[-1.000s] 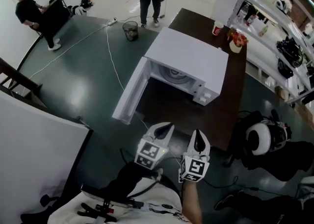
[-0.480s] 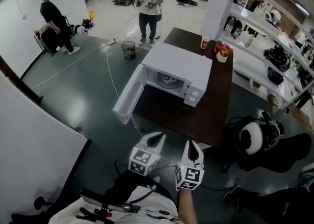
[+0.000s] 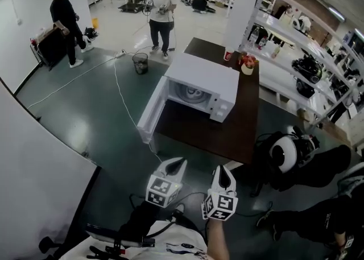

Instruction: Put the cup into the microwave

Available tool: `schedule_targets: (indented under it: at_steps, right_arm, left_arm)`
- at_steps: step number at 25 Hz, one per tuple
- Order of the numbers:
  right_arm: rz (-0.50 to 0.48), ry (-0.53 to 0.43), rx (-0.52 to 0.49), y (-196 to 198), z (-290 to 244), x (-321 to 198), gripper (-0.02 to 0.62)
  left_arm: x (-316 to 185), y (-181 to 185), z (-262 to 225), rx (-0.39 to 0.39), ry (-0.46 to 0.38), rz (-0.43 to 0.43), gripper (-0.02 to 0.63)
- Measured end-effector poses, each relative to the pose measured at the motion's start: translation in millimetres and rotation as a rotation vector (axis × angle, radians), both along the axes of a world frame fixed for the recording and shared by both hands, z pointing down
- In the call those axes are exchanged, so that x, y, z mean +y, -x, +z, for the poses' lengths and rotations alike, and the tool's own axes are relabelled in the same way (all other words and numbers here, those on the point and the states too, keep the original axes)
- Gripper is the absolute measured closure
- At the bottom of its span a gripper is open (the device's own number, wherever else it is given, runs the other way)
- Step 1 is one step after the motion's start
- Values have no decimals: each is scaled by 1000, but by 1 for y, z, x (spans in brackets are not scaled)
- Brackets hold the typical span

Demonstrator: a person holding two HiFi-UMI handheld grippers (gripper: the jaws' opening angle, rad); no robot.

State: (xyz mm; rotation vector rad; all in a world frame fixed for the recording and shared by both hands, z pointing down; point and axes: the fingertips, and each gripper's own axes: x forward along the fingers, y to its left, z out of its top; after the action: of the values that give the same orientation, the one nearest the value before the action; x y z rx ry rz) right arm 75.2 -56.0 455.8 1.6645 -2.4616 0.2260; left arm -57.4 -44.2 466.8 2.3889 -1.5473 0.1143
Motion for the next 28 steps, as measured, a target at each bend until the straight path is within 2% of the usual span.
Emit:
schedule_targets:
  at_steps: [7,15,22,28]
  right_arm:
    - [5,42,-16,41,8,49,594]
    - [19,85,3,62,21,109,594]
    - [24,60,7,55,10,142,594]
    - [36,7,-26,25,-8,165,594]
  left_arm:
    - [51,40,11,10,40,29,607]
    - [101,57,19,32,74,57,607]
    - [129,47,12,26,57,70,607]
    - [150,24,-5,-11,6,41,607]
